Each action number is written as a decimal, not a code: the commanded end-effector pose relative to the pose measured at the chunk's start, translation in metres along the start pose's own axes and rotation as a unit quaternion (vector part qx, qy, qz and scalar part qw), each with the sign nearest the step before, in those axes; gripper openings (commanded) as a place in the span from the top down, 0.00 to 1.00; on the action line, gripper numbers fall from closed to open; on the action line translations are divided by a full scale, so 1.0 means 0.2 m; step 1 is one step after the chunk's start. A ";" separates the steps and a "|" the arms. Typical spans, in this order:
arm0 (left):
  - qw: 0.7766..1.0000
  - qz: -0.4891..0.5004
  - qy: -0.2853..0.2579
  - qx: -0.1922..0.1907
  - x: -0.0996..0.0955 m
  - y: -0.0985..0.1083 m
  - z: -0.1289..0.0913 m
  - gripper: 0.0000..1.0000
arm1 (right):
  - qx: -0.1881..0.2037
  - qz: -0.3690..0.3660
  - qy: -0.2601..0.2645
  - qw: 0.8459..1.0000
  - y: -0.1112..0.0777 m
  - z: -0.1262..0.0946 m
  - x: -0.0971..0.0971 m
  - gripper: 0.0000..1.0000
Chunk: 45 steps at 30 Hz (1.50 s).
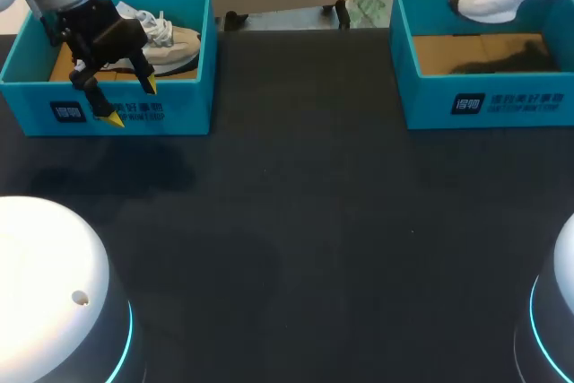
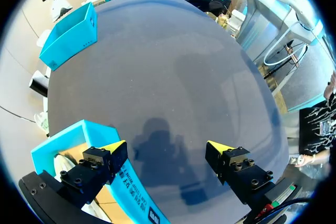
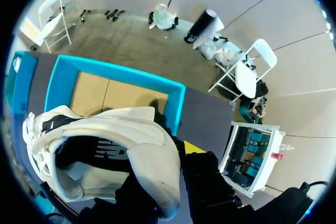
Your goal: Take the shoe out of the shoebox, open the shoe tongue, remove and reinsert the insole, then place the shoe into the shoebox
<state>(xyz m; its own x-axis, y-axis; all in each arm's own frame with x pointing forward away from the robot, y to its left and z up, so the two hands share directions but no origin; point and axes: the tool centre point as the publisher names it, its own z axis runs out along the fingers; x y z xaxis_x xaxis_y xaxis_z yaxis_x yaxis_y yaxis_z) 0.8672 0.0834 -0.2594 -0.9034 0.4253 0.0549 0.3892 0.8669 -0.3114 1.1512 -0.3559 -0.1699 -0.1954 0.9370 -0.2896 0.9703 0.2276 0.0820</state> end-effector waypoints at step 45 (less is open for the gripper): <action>1.000 0.000 0.000 -0.001 0.00 0.00 0.00 0.00 | -0.032 0.188 -0.015 0.981 -0.57 0.16 0.21 1.00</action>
<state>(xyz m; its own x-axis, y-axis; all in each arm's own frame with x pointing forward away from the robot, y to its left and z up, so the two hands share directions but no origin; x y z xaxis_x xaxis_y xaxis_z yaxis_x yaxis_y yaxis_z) 0.8672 0.0835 -0.2594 -0.9035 0.4251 0.0548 0.3890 0.8670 -0.3115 1.0409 -0.3507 -0.2239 0.1659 0.9520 -0.2574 0.9676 -0.1068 0.2289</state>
